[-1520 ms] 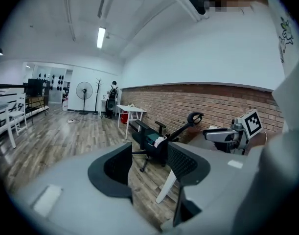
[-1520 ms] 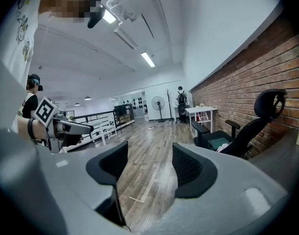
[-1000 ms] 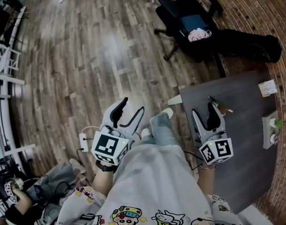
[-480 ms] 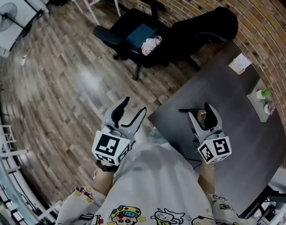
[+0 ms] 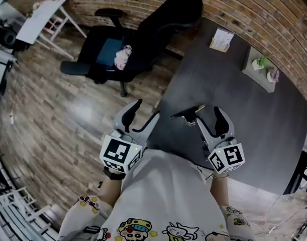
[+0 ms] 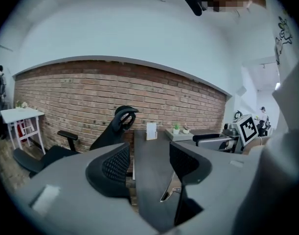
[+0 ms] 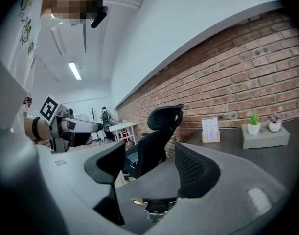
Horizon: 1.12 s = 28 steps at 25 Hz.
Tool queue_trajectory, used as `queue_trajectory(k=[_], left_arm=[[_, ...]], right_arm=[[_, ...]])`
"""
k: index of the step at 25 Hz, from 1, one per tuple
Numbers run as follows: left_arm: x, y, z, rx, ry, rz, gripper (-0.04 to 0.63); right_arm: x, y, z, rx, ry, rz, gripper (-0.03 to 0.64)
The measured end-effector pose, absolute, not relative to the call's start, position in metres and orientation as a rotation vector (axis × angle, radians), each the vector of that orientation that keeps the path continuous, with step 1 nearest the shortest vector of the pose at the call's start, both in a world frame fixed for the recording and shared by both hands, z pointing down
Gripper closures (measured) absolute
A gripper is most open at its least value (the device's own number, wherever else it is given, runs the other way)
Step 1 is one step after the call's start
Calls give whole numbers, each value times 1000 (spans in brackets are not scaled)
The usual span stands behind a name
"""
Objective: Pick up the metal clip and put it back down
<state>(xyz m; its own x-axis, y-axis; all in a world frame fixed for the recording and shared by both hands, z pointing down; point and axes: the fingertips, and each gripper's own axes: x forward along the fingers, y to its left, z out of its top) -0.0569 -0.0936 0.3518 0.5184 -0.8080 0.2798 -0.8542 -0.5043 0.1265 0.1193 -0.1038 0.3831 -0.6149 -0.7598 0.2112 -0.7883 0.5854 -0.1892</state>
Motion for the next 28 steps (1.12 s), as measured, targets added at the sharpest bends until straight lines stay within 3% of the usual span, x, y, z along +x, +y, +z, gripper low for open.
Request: queue_trajectory(k=[14, 28], left_arm=[[-25, -131, 361, 2729, -892, 314, 341], [-16, -139, 370, 2794, -629, 341, 341]], right_arm=[[141, -74, 387, 1798, -2414, 505, 302], [142, -55, 392, 1998, -2250, 511, 281]])
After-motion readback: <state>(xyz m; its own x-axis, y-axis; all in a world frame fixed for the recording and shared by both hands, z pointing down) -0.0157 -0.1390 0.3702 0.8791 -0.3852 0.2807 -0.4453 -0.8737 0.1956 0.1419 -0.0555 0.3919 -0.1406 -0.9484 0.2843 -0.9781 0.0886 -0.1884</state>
